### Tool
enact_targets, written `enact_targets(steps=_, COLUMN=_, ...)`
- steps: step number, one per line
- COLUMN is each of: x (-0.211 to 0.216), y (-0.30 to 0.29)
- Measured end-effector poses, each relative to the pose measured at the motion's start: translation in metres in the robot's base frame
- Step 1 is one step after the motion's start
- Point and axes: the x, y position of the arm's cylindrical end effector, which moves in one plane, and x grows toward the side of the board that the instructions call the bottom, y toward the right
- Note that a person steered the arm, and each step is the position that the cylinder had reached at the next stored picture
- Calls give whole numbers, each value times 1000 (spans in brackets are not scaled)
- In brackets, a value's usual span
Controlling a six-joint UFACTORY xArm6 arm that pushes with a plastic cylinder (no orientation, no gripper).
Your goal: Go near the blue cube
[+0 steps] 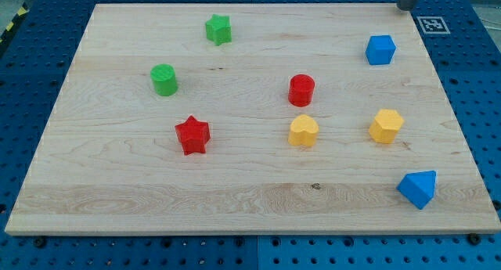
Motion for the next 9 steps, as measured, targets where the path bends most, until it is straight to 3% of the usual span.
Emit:
enact_targets(steps=6, x=10, y=-89)
enact_targets(steps=9, x=26, y=-104)
